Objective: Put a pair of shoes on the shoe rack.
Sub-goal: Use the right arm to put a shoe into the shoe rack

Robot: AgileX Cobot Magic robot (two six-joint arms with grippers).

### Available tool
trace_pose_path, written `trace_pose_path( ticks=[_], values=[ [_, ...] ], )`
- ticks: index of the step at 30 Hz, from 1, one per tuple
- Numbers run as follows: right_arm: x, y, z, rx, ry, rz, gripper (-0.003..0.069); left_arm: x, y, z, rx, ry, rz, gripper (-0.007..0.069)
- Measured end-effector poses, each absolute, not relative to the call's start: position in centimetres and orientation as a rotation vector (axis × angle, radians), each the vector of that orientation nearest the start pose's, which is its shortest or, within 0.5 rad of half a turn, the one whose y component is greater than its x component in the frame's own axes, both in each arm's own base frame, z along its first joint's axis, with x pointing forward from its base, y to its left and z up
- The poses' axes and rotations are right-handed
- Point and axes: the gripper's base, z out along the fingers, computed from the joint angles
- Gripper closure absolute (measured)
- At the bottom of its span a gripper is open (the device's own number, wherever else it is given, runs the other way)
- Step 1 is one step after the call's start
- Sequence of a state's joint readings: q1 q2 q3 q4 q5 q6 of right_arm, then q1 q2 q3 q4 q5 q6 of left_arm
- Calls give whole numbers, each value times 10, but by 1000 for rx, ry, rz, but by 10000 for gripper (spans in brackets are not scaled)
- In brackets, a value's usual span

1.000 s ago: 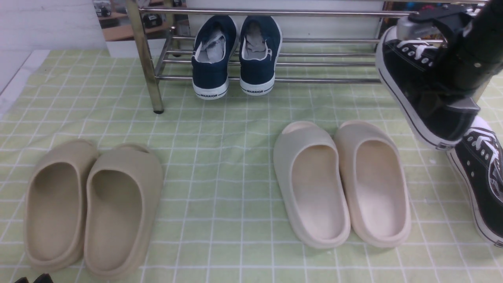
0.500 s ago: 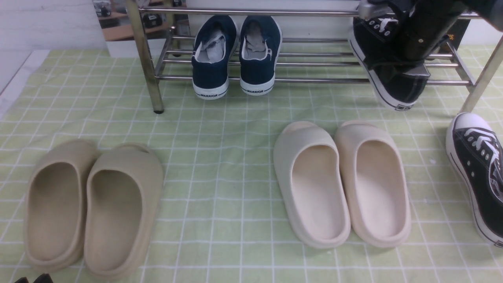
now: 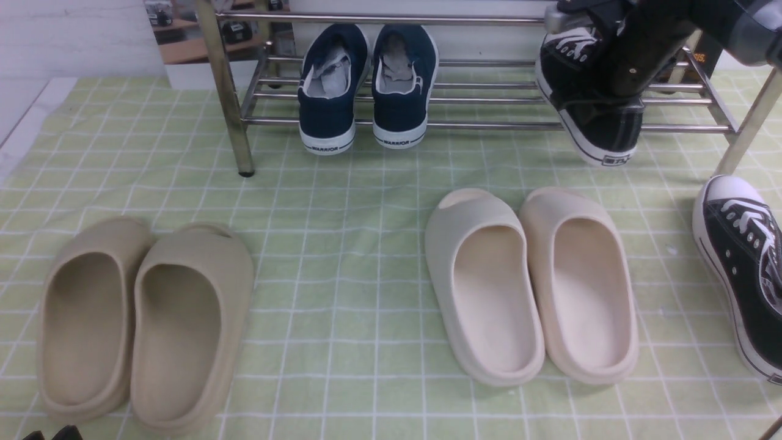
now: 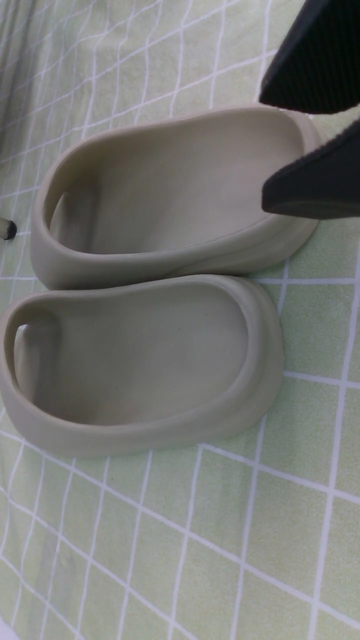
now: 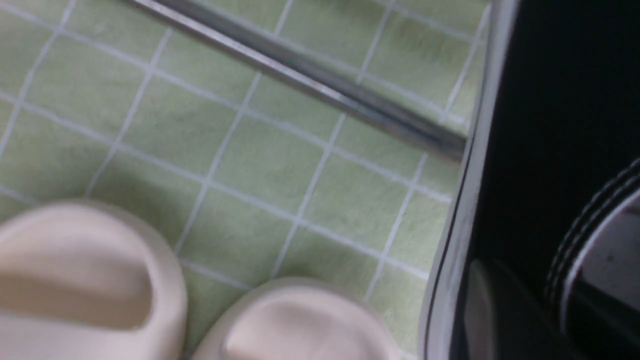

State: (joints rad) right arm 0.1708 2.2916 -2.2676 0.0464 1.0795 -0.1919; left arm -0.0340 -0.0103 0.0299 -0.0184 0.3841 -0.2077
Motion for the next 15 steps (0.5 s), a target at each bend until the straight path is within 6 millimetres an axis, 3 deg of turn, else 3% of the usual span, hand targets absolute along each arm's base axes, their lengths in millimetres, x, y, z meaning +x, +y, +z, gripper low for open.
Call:
trace_pose_path(
  ticks=[1,2,4,8,11,12,13,15],
  values=[
    [504,90,271,-454,2540,46,473,52,-2,169,-175,1883,-183,386],
    [504,90,271,-454,2540,45,473,52,-2,169,-175,1883,-183,386],
    [502,88,275,-461,2545,17,320,52,-2,169,-175,1883,-183,386],
    [488,85,293,-470,2599,16,153,52,-2,169,-175,1883,-183,386],
    [473,83,323,-458,2580,22,104,52,-2,169,-175,1883,-183,386],
    [473,83,323,-458,2581,23,103,52,-2,169,-175,1883,-183,386],
    [462,82,345,-442,2543,33,101,52,-2,169,-175,1883,-183,386],
    [454,81,361,-428,2513,44,115,52,-2,169,-175,1883,-183,386]
  ],
)
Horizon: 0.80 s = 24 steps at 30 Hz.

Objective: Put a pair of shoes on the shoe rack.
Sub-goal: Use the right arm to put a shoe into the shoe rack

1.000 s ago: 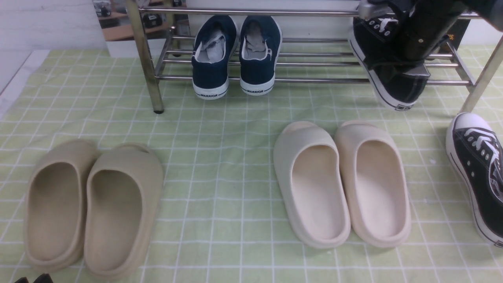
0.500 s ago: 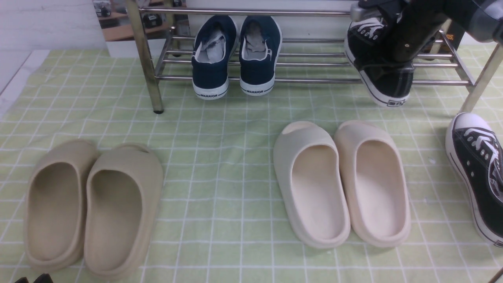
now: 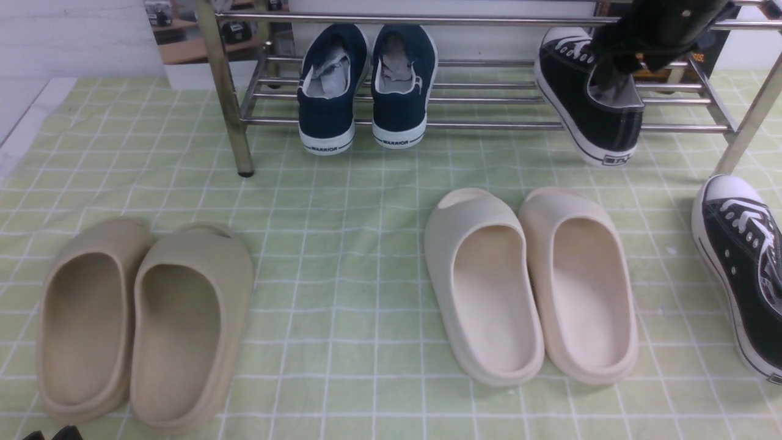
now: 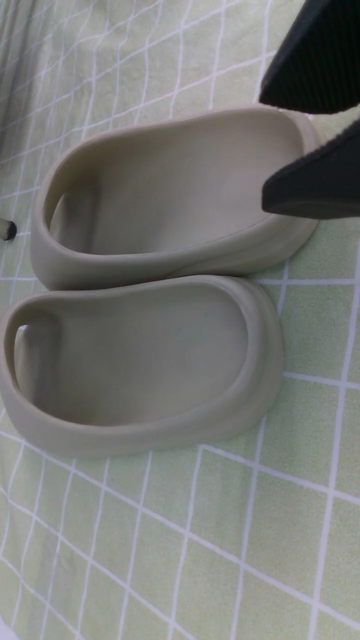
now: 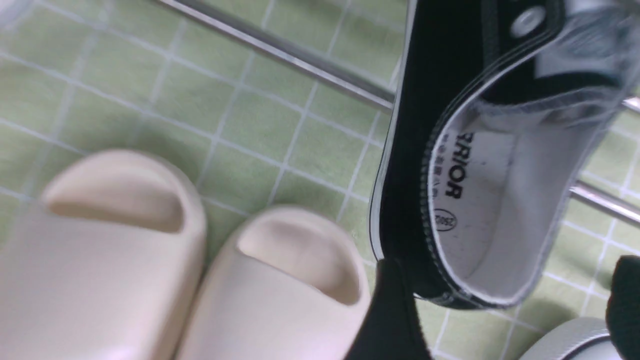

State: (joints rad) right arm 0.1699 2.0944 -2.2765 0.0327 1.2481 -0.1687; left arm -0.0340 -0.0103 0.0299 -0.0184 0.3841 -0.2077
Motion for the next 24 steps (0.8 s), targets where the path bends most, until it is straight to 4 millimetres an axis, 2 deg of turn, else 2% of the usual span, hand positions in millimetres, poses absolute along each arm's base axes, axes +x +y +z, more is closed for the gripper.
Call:
trace_pose_path(
  ticks=[1,2,4,7,8,9,10,12,14,17,20,24],
  values=[
    [453,81,362,-428,2510,46,118,52,-2,169,-175,1883,-183,386],
    [444,80,374,-416,2493,57,158,52,-2,169,-175,1883,-183,386],
    [435,79,380,-405,2495,70,228,52,-2,169,-175,1883,-183,386],
    [422,77,377,-408,2537,77,345,52,-2,169,-175,1883,-183,386],
    [417,76,364,-414,2591,81,458,52,-2,169,-175,1883,-183,386],
    [416,76,360,-416,2607,81,471,52,-2,169,-175,1883,-183,386],
    [413,76,339,-435,2682,79,584,52,-2,169,-175,1883,-183,386],
    [411,75,308,-445,2762,77,651,52,-2,169,-175,1883,-183,386],
    [415,75,284,-442,2775,71,662,52,-2,169,-175,1883,-183,386],
    [429,76,259,-435,2723,48,662,52,-2,169,-175,1883,-183,386],
    [439,76,252,-409,2668,20,662,52,-2,169,-175,1883,-183,386],
    [448,73,255,-336,2600,-38,662,52,-2,169,-175,1883,-183,386]
  ],
)
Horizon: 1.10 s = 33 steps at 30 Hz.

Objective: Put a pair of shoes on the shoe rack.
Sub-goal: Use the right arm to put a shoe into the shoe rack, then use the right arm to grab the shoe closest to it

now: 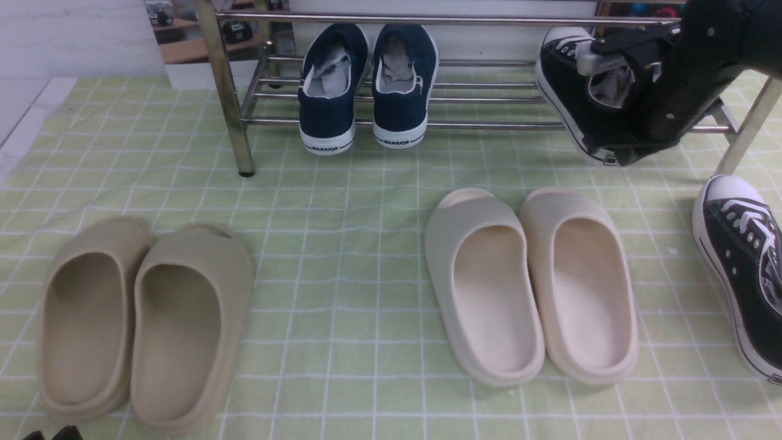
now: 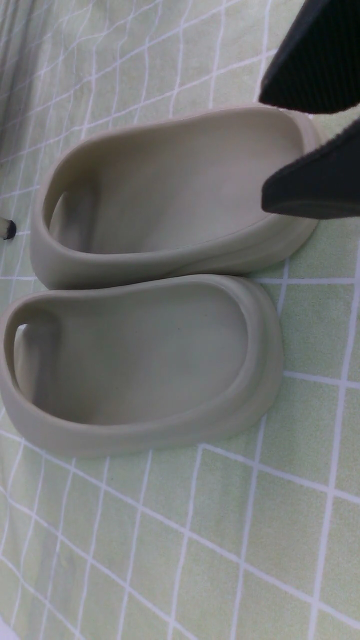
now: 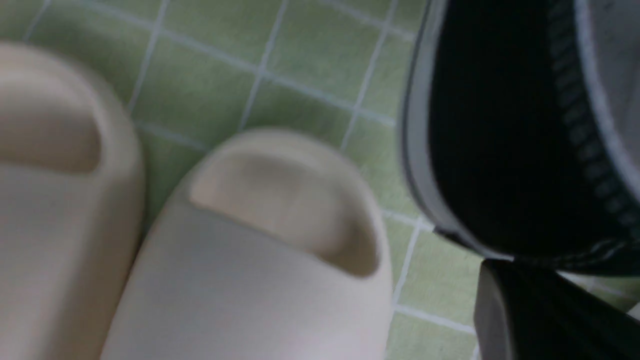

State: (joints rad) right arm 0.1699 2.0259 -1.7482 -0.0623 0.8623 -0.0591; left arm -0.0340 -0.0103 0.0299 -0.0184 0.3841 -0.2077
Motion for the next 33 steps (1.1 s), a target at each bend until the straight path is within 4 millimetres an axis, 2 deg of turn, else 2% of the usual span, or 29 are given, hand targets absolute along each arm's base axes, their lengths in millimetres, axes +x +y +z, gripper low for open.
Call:
trace_pose_path(
  ticks=[5,8,10,13,14,16,18,22,26,30,33],
  values=[
    [451,70,258,-327,2576,-84,658,52,-2,169,-175,1883,-183,386],
    [452,70,267,-318,2574,-82,622,52,-2,169,-175,1883,-183,386],
    [450,70,273,-311,2598,-75,572,52,-2,169,-175,1883,-183,386],
    [442,69,287,-300,2663,-64,447,52,-2,169,-175,1883,-183,386],
    [440,69,290,-299,2672,-64,426,52,-2,169,-175,1883,-183,386],
    [422,66,305,-319,2750,-72,289,52,-2,169,-175,1883,-183,386],
    [408,64,317,-332,2754,-75,210,52,-2,169,-175,1883,-183,386],
    [382,60,327,-330,2765,-68,142,52,-2,169,-175,1883,-183,386],
    [332,51,314,-287,2858,-62,123,52,-2,169,-175,1883,-183,386],
    [311,45,299,-231,2875,-56,131,52,-2,169,-175,1883,-183,386],
    [299,27,274,-117,2909,-58,155,52,-2,169,-175,1883,-183,386]
  ],
)
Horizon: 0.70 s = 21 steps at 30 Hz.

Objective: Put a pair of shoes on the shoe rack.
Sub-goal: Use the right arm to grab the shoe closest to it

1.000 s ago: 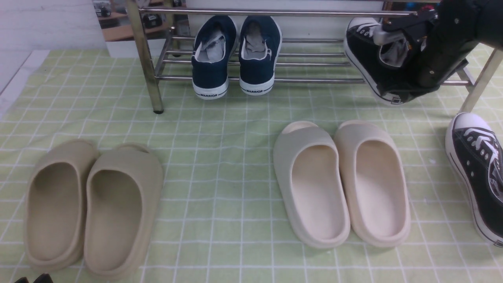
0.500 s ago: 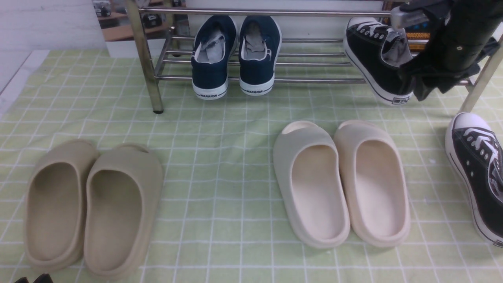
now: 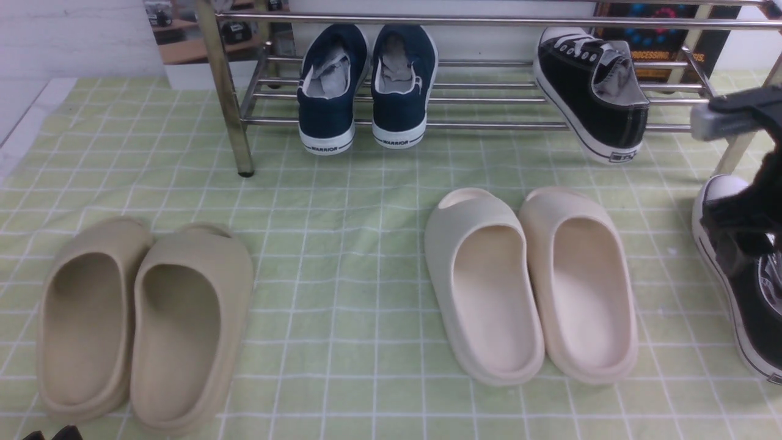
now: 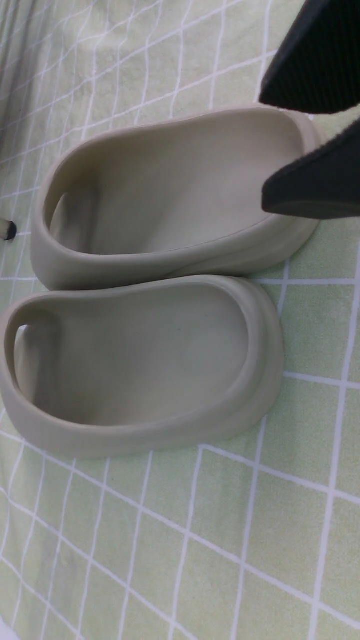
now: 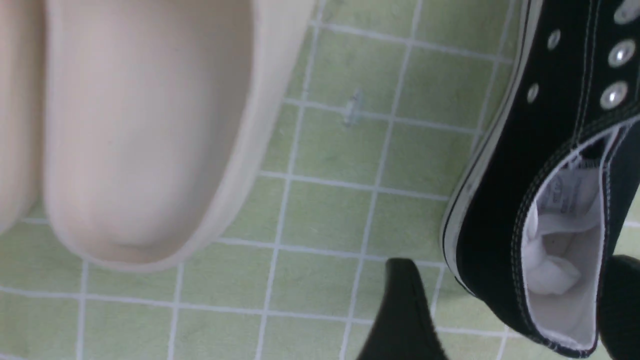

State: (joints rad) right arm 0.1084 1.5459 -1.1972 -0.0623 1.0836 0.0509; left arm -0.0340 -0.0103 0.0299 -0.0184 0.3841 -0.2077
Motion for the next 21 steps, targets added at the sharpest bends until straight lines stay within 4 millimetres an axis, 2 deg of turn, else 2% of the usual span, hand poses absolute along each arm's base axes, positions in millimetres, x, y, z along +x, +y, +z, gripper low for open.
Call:
trace_pose_path(
  ticks=[4,9,16,19,21],
  values=[
    [294,7,248,-7,2944,-67,193,52,-2,169,-175,1883,-183,386],
    [294,1,221,23,2940,-62,258,52,-2,169,-175,1883,-183,386],
    [304,2,199,16,2926,-55,464,52,-2,169,-175,1883,-183,386],
    [305,2,195,4,2937,-64,608,52,-2,169,-175,1883,-183,386],
    [305,1,196,-18,2940,-70,643,52,-2,169,-175,1883,-183,386]
  ],
)
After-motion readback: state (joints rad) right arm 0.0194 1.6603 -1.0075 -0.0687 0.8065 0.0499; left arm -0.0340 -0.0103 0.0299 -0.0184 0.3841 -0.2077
